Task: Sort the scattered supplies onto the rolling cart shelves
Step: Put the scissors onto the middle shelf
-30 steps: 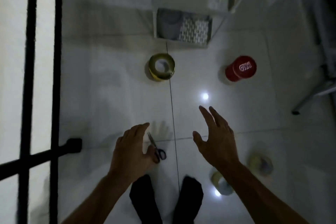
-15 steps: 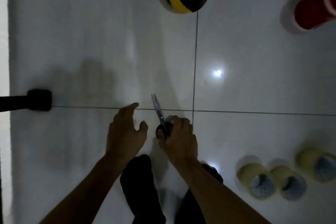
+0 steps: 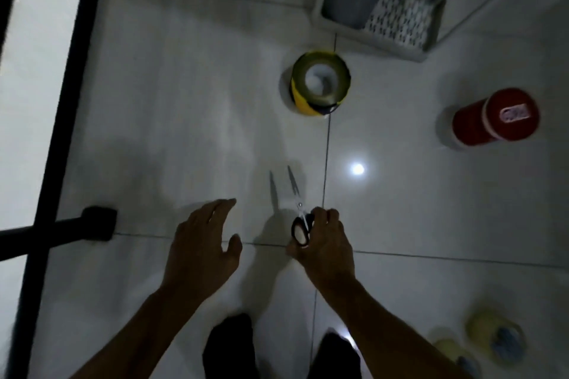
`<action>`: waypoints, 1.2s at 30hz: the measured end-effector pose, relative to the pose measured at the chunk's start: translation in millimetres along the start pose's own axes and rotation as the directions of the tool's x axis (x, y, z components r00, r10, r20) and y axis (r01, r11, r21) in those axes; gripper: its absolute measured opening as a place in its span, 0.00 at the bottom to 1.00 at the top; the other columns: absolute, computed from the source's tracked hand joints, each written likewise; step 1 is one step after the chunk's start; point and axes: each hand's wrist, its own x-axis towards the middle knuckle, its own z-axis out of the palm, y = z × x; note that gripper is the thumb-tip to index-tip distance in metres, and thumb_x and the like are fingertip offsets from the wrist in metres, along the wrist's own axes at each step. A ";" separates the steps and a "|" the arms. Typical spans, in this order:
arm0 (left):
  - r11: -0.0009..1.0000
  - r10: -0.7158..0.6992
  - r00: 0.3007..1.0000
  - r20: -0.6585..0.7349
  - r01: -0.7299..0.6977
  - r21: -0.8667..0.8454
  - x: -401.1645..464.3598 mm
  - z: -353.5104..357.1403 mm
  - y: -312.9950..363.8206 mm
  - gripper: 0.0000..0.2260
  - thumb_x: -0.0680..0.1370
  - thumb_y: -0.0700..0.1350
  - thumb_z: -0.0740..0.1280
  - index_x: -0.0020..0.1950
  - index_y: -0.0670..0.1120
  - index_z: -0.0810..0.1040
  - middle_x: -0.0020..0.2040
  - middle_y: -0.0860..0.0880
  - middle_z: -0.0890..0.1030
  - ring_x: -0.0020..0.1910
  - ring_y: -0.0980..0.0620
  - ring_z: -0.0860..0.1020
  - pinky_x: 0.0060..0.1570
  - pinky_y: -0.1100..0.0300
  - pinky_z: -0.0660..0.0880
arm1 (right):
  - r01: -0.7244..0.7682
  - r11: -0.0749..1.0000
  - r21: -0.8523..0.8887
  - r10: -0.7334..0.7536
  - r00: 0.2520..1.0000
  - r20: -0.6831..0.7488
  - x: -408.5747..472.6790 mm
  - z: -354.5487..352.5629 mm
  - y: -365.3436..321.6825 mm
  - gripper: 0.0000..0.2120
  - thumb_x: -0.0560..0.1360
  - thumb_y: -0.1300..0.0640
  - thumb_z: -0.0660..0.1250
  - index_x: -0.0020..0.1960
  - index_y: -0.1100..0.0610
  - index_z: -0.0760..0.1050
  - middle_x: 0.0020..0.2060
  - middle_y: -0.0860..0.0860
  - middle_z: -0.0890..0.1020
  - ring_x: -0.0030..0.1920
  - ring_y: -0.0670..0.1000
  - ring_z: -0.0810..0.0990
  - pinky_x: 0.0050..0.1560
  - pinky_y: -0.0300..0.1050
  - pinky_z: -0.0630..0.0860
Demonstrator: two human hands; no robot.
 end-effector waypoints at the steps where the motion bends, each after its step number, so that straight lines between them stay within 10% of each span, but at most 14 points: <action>1: 1.000 0.017 1.000 -0.015 -0.017 -0.002 5.6 -14.8 11.8 0.28 0.73 0.44 0.71 0.72 0.46 0.69 0.68 0.46 0.74 0.66 0.45 0.72 0.63 0.47 0.70 | 0.012 1.000 -0.009 -0.012 0.999 -0.031 5.8 -20.3 -7.7 0.29 0.64 0.46 0.77 0.58 0.53 0.68 0.50 0.46 0.68 0.47 0.46 0.70 0.39 0.39 0.70; 19: 0.912 0.375 0.853 -0.361 -0.409 -0.018 70.2 -323.6 266.3 0.28 0.73 0.44 0.71 0.72 0.46 0.69 0.69 0.48 0.73 0.68 0.47 0.70 0.65 0.47 0.69 | 0.275 0.953 -0.123 -0.291 0.734 -0.613 15.5 -396.3 -208.0 0.23 0.66 0.47 0.72 0.56 0.57 0.74 0.46 0.50 0.73 0.46 0.50 0.71 0.43 0.45 0.75; 36: 0.856 0.498 0.808 -0.316 -0.515 0.033 178.7 -370.2 381.4 0.32 0.69 0.49 0.69 0.72 0.46 0.65 0.68 0.48 0.72 0.65 0.49 0.71 0.63 0.50 0.68 | 0.039 0.997 -0.063 -0.066 0.851 -0.522 145.9 -532.5 -212.2 0.30 0.76 0.42 0.65 0.70 0.58 0.62 0.64 0.58 0.69 0.64 0.57 0.69 0.61 0.55 0.74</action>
